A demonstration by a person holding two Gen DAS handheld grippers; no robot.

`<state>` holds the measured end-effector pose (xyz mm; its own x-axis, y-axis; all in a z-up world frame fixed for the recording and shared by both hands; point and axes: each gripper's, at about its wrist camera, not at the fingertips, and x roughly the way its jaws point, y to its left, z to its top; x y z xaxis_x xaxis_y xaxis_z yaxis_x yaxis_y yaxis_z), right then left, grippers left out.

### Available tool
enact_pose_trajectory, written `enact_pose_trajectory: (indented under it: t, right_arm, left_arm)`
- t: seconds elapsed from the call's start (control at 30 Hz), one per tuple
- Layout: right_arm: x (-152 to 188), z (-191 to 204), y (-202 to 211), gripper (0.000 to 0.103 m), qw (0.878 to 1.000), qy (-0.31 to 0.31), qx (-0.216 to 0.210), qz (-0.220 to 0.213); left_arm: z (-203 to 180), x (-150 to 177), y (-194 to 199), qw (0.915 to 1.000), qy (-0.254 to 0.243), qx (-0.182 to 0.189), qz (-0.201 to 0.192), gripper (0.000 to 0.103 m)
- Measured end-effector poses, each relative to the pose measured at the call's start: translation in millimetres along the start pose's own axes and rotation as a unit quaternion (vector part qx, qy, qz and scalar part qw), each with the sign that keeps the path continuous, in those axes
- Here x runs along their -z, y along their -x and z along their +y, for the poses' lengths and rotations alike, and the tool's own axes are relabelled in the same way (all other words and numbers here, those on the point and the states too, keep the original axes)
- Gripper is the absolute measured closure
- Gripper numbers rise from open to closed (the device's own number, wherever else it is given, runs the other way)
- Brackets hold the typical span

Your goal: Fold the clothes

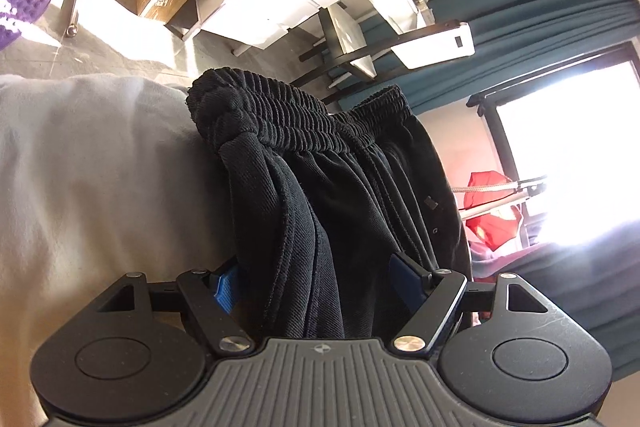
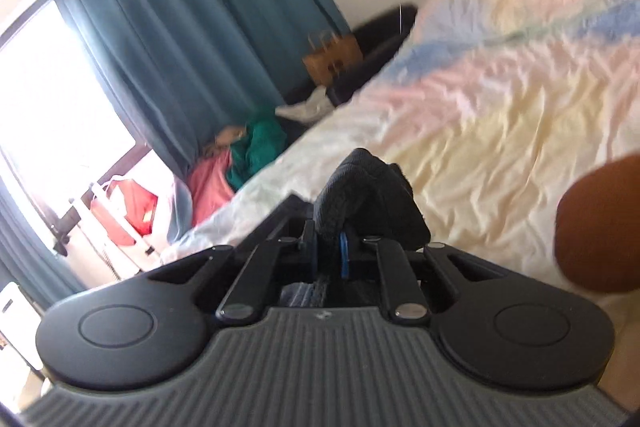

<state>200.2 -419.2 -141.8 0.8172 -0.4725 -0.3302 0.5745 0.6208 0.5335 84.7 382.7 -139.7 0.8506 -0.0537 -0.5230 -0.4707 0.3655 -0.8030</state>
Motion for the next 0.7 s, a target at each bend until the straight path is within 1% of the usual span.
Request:
enact_pose_trajectory:
  t: [0.03, 0.07, 0.1, 0.17, 0.23, 0.27, 0.33, 0.37, 0.4, 0.43, 0.47, 0.5, 0.53, 0.6, 0.67, 0.7]
  right_arm:
    - [-3.3, 0.9, 7.4, 0.090, 1.000, 0.002, 0.015, -0.012]
    - [-5.3, -0.2, 11.7, 0.089, 0.999, 0.002, 0.035, -0.016]
    - [-4.1, -6.2, 9.1, 0.089, 0.998, -0.004, 0.060, 0.002]
    - [1.7, -23.4, -1.4, 0.089, 0.993, -0.032, 0.103, 0.054]
    - [7.6, -42.9, -10.5, 0.089, 0.985, -0.078, 0.123, 0.095]
    - [9.4, -48.4, -12.2, 0.089, 0.983, -0.091, 0.123, 0.100]
    - [12.4, -56.9, -14.7, 0.089, 0.981, -0.110, 0.121, 0.106]
    - [12.5, -55.5, -13.6, 0.089, 0.983, -0.106, 0.115, 0.100]
    - [12.6, -53.9, -12.3, 0.089, 0.984, -0.102, 0.110, 0.094]
    - [12.9, -52.5, -10.7, 0.089, 0.986, -0.099, 0.106, 0.088]
    - [13.2, -52.3, -9.0, 0.089, 0.987, -0.098, 0.101, 0.080]
    - [13.3, -52.1, -7.3, 0.089, 0.988, -0.098, 0.097, 0.073]
    - [13.0, -52.0, -5.8, 0.089, 0.988, -0.097, 0.094, 0.068]
    - [11.5, -52.0, -3.7, 0.089, 0.990, -0.097, 0.088, 0.059]
    - [9.6, -50.6, 0.3, 0.089, 0.991, -0.095, 0.084, 0.049]
    - [8.3, -49.9, 3.3, 0.089, 0.991, -0.096, 0.083, 0.042]
  left_arm:
    - [0.7, -0.4, -0.3, 1.0000, 0.002, 0.002, 0.000, 0.027]
    - [0.9, -0.6, -0.6, 1.0000, 0.003, 0.003, 0.001, 0.027]
    - [0.9, -0.7, -0.9, 1.0000, 0.003, 0.004, 0.001, 0.027]
    - [0.8, -0.9, -1.7, 1.0000, 0.003, 0.006, 0.000, 0.027]
    - [0.4, -0.7, -2.5, 1.0000, 0.002, 0.008, -0.002, 0.027]
    - [0.3, -0.5, -3.7, 0.9999, 0.002, 0.010, -0.003, 0.028]
    - [0.1, -0.1, -6.2, 0.9999, 0.003, 0.015, -0.006, 0.036]
    - [-0.2, 0.2, -7.4, 0.9998, 0.004, 0.016, -0.008, 0.039]
    - [-1.1, 0.7, -9.2, 0.9998, 0.003, 0.019, -0.010, 0.048]
    - [-2.1, 1.3, -10.9, 0.9997, 0.003, 0.021, -0.012, 0.053]
    - [-2.8, 1.3, -12.2, 0.9996, 0.005, 0.023, -0.016, 0.055]
    - [-3.3, 1.8, -13.4, 0.9995, 0.007, 0.025, -0.019, 0.061]
    - [-3.9, 2.4, -14.4, 0.9994, 0.007, 0.025, -0.022, 0.073]
    - [-6.3, 3.2, -14.7, 0.9994, -0.003, 0.020, -0.027, 0.088]
    - [-11.0, 4.0, -12.6, 0.9991, -0.020, 0.016, -0.033, 0.090]
    - [-15.9, 3.6, -10.2, 0.9984, -0.038, 0.019, -0.037, 0.091]
